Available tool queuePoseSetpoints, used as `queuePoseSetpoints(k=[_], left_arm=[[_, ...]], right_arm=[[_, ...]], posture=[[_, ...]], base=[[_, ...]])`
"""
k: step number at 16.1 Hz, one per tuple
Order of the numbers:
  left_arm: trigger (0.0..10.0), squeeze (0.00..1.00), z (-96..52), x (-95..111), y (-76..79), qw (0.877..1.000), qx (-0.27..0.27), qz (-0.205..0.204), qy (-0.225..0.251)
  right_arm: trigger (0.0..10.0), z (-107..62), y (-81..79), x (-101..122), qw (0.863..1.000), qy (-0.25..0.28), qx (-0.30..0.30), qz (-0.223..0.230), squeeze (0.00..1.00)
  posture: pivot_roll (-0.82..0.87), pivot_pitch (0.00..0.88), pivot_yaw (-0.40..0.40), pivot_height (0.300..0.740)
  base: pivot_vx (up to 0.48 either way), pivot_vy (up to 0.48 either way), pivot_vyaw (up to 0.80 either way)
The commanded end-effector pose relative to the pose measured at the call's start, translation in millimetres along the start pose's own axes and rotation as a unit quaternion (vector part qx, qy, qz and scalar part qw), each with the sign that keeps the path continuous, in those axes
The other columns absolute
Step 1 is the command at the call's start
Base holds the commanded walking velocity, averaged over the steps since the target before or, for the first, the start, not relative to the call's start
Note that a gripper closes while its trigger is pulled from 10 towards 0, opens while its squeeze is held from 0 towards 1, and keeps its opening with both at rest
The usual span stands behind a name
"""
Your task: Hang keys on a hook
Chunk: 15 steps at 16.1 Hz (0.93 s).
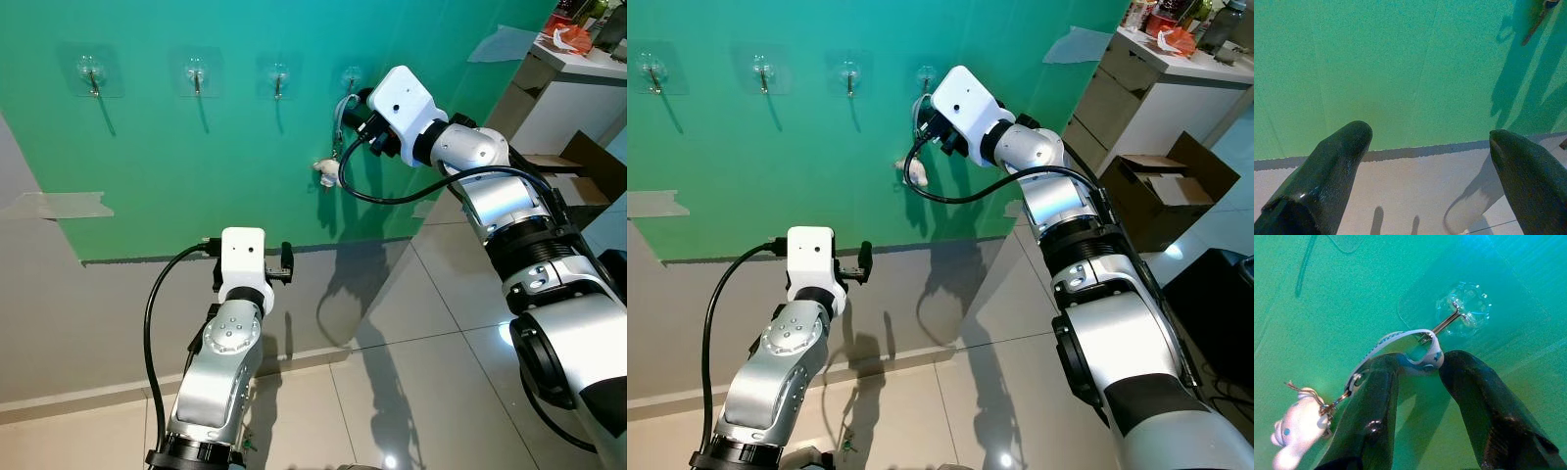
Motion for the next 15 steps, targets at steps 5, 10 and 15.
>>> queuePoseSetpoints(k=[5, 10, 15], left_arm=[[10.0, 0.0, -4.2, 3, 27.0, 0.999, -0.028, -0.038, -0.002], [10.0, 0.0, -1.4, 4, 28.8, 0.999, -0.033, -0.038, -0.001], [10.0, 0.0, 7.1, 7, 27.4, 0.999, -0.041, -0.035, 0.002]], right_arm=[[10.0, -9.5, 13.2, -14, 0.999, -0.035, -0.031, 0.005, 0.0], [10.0, -23.5, 18.5, -29, 0.996, -0.056, -0.059, 0.04, 0.0], [10.0, -35.7, 20.8, -43, 0.976, -0.083, -0.102, 0.173, 0.0]], posture=[[-0.12, 0.0, -0.166, 0.723], [-0.14, 0.0, -0.154, 0.723], [-0.17, 0.0, -0.125, 0.723]], base=[[0.0, 0.0, 0.0], [0.0, 0.0, 0.0], [0.0, 0.0, 0.0]])
Point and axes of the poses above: a point about 5 cm out from each wrist's last joint towards the gripper, its own z axis pointing out of the wrist towards the gripper, its own x axis along the axis of the wrist's last joint, y = z × x, the point moved 1 cm from there along z, pointing out of the wrist towards the gripper, and after that the axes turned 3 degrees about -z, right-handed, at the moved point
